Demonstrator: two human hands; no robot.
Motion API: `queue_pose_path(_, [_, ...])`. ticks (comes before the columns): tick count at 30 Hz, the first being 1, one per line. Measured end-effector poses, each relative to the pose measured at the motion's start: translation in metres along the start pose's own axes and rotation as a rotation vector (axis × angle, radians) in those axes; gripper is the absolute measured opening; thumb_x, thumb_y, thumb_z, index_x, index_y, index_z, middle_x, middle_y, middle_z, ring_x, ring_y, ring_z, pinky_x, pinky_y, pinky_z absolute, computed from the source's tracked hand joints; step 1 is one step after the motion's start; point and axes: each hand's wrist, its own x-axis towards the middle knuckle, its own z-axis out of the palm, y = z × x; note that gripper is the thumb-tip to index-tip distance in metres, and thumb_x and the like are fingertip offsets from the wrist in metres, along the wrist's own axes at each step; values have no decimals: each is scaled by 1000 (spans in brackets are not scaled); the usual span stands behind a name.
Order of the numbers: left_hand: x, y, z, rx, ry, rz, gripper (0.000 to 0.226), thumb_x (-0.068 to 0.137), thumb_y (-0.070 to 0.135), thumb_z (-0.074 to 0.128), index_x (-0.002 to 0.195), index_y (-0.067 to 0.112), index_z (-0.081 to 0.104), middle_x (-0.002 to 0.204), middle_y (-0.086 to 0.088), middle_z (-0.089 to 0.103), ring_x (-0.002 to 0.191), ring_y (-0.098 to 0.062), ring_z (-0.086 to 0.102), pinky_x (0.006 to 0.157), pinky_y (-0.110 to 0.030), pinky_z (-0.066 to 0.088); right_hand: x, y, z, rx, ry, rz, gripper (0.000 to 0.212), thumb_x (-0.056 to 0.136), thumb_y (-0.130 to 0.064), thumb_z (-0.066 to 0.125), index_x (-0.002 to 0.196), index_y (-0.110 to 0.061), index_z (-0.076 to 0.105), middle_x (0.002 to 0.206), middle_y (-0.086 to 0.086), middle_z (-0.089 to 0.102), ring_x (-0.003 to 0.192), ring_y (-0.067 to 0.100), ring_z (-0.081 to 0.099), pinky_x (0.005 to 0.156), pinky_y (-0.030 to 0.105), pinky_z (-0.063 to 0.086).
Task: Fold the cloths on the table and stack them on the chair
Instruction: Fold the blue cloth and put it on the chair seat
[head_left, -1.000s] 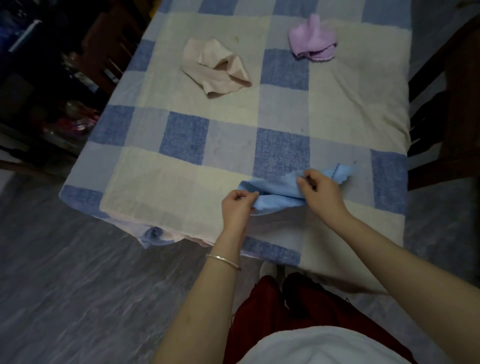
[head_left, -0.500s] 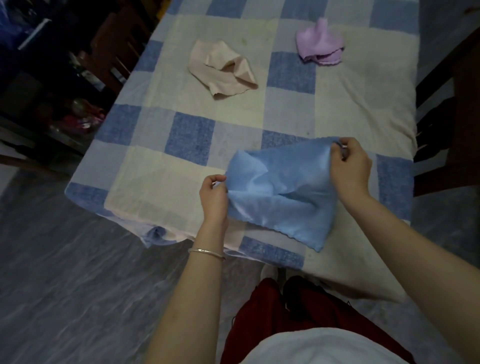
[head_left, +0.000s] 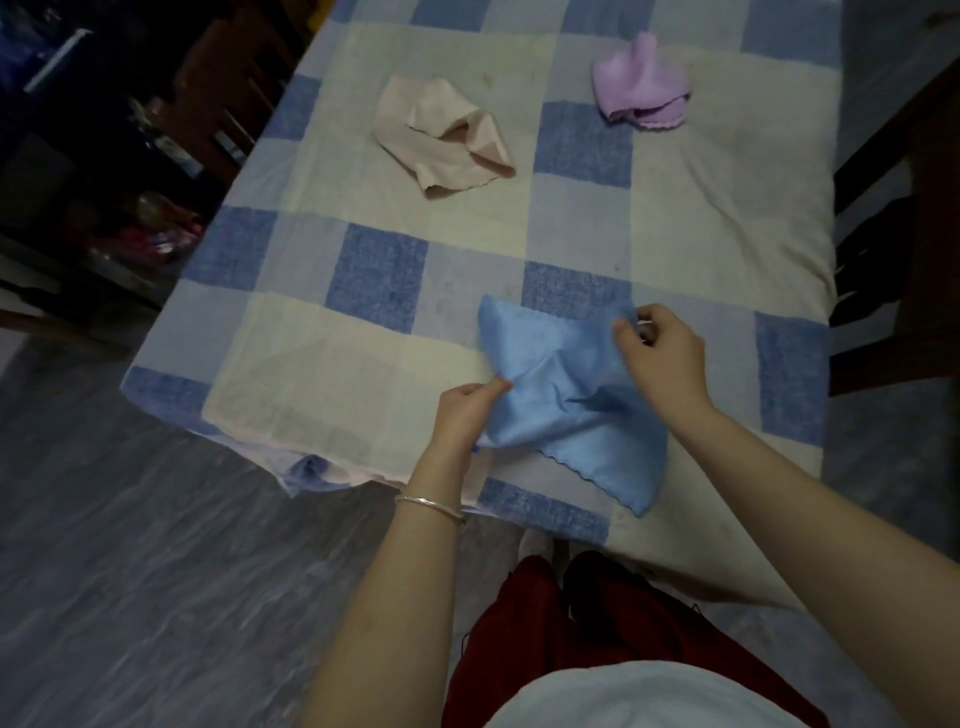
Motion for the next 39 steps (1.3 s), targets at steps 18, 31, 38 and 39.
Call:
queue_pose_path(18, [41,26,12,228,65,69,64,80,51,58,124,5,47,124,-13,56,110,-29,54,84,-32,41,2,-1,12,-61,-87,-18,12,87,-19,62,90,-8,61,80,-1,58,73,14,51,54,8,34])
queue_pose_path(31, [77,46,15,468,120,174,20,87,22,48,81,7,60,90,-14,66,89,-29,61,72,-31,42,18,1,14,-87,-106,14,19,87,-19,61,81,-1,58,71,8,57,56,10,43,54,6,35])
queue_pose_path(38, [38,42,40,209,19,351,14,93,15,42,79,13,41,67,4,43,61,-11,40,55,-26,33,13,-12,31,-41,-127,-5,8,88,-19,60,87,-14,54,76,-3,54,68,11,48,56,8,33])
queue_pose_path(39, [34,41,43,189,-3,362,8,94,13,42,86,11,41,68,3,44,63,-12,42,58,-27,34,11,-14,34,-49,-131,-10,9,88,-19,60,86,-16,52,71,-7,52,65,8,47,56,4,33])
